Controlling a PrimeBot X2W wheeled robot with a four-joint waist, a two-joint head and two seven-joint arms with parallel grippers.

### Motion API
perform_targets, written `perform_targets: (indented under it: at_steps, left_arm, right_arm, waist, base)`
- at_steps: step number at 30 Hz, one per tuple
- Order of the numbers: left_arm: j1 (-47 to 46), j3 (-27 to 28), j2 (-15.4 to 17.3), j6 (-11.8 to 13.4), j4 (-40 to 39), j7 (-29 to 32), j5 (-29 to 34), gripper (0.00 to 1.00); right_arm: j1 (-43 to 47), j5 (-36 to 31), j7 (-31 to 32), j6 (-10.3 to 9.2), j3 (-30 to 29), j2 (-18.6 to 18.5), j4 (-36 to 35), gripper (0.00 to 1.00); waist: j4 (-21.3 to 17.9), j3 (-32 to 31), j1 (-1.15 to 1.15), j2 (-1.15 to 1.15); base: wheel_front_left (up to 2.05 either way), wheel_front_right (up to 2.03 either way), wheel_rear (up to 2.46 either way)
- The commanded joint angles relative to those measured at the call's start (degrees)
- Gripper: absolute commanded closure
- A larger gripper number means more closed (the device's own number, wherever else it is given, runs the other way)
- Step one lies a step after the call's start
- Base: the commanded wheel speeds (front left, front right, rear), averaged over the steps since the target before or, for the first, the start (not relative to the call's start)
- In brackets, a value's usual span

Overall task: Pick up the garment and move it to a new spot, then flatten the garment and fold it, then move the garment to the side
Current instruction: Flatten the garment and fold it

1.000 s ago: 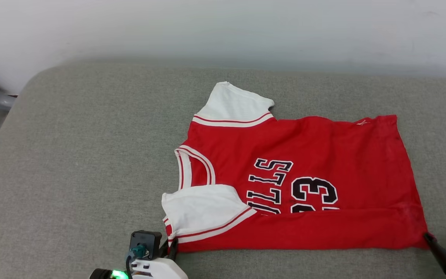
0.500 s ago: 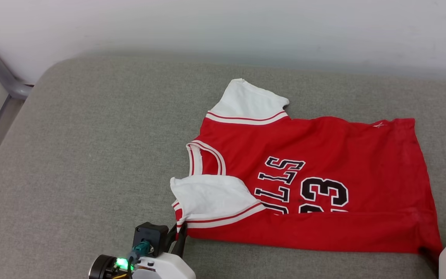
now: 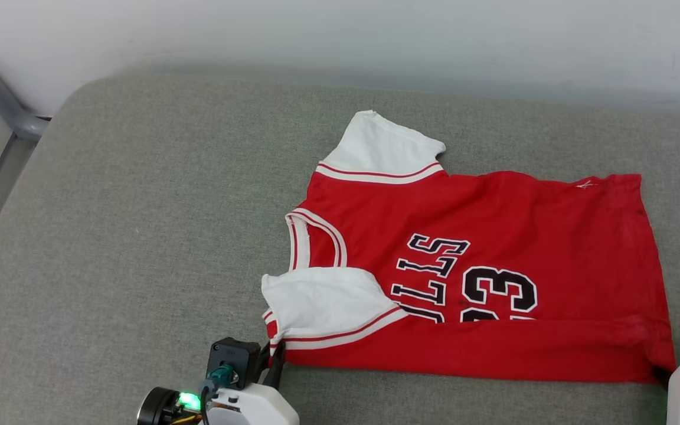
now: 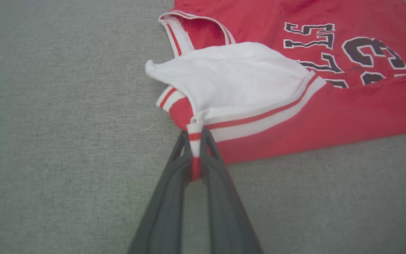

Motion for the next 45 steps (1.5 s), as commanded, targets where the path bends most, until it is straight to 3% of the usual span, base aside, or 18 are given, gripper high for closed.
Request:
perform_targets:
  at_steps: [1,9,19,32,33,34,35,36,45]
  left_arm:
    - [0.2,0.3,0.2,-0.1,0.4,0.1,-0.4,1.0]
    - [3.6,0.7,2.3,-0.8,2.2,1.6,-2.8,1.0]
    - [9.5,0.6,5.4,-1.0,1.0,3.9,-5.6,1.0]
    - [8.0,-1.2,3.6,-2.5,5.8,3.8,-5.9,0.99]
    - [7.9,-1.2,3.4,-2.5,6.2,3.7,-6.0,0.63]
    - [7.8,-1.3,3.2,-2.5,6.5,3.5,-6.1,0.0]
    - [7.6,-1.3,3.2,-2.5,6.7,3.4,-6.0,0.0]
    - [7.3,-1.2,3.1,-2.3,6.9,3.1,-5.9,0.0]
    - [5.9,0.7,3.6,-2.0,5.5,-2.6,-4.7,0.0]
  right_arm:
    - [1.0,0.1,0.4,-0.13,0.3,0.7,1.8,1.0]
    - [2.9,1.5,0.7,-0.12,-1.0,1.3,0.2,1.0]
    - [10.6,1.9,5.4,-0.13,-4.8,1.5,-7.2,1.0]
    - [11.9,0.3,6.2,-0.12,-5.1,4.3,-9.3,1.0]
    - [11.7,0.4,5.9,-0.12,-4.8,4.3,-9.1,1.0]
    - [11.5,0.5,5.6,-0.12,-4.5,4.3,-8.9,0.98]
    - [11.0,0.4,4.9,-0.12,-4.5,4.1,-8.9,0.58]
    - [10.6,0.3,4.2,-0.12,-4.7,4.1,-8.7,0.0]
    - [8.5,1.4,-1.6,-0.1,-4.3,3.3,-9.4,0.0]
  waist:
    - [-0.3,-0.8,0.0,0.0]
    - [-1.5,-5.3,0.0,0.0]
    - [-2.6,-8.4,0.0,0.0]
    - [-3.4,-6.9,0.0,0.0]
    - [-3.4,-6.8,0.0,0.0]
    - [-3.3,-6.8,0.0,0.0]
    - [-3.3,-6.8,0.0,0.0]
    - [-3.3,-6.9,0.0,0.0]
    - [-3.6,-9.7,0.0,0.0]
  base:
    - [0.0,0.0,0.0]
    - [0.0,0.0,0.0]
    - [0.0,0.0,0.0]
    - [0.0,0.0,0.0]
    - [0.0,0.0,0.0]
    - [0.0,0.0,0.0]
    - [0.0,0.0,0.0]
    - [0.0,0.0,0.0]
    - [0.0,0.0,0.0]
